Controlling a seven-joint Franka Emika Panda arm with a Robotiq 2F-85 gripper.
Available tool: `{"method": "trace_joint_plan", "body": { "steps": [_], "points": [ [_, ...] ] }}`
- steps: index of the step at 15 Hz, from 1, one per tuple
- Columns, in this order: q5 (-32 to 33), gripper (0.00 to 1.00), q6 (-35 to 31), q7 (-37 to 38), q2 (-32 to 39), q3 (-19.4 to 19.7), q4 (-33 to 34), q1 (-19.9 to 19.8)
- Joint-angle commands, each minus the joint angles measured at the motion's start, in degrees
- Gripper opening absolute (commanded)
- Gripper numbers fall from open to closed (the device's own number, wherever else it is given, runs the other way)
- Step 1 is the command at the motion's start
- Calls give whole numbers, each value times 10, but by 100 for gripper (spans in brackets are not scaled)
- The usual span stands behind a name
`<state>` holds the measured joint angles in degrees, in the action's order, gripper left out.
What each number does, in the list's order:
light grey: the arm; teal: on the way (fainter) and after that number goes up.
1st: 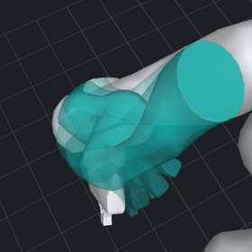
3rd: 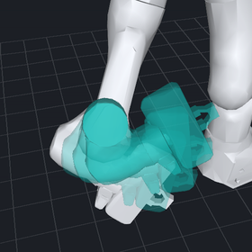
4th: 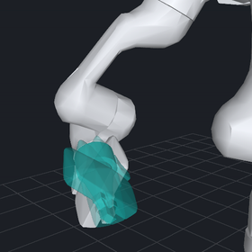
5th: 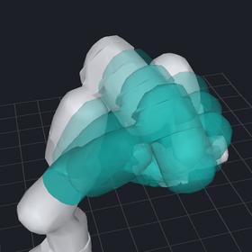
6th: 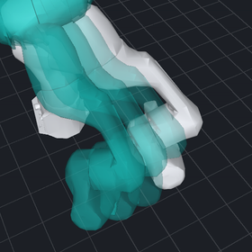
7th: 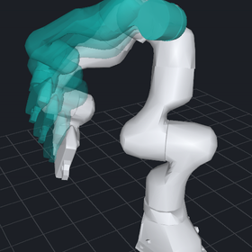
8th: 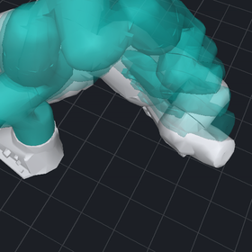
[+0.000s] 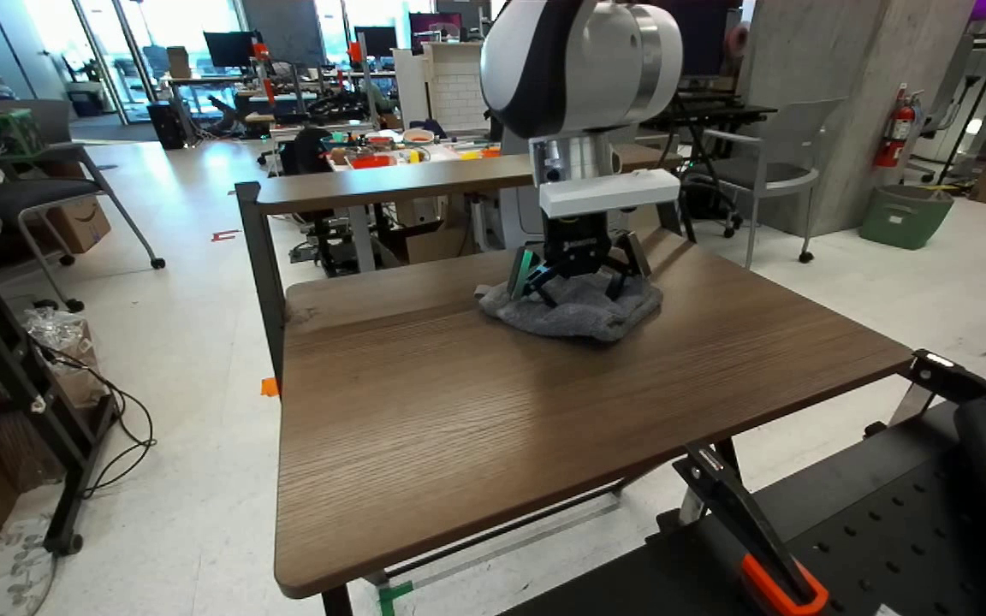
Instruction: Slide the grey towel to the left
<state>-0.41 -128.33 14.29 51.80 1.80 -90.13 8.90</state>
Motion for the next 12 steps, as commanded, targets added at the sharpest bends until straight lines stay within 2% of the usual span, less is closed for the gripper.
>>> {"method": "trace_joint_plan", "body": {
  "steps": [1, 7, 12],
  "points": [
    [11, 100, 31, 6, 52, -7, 66, 18],
    [14, 100, 56, 6, 52, -6, 91, 34],
    [19, 100, 62, 6, -4, -6, 51, 44]
  ]
}}
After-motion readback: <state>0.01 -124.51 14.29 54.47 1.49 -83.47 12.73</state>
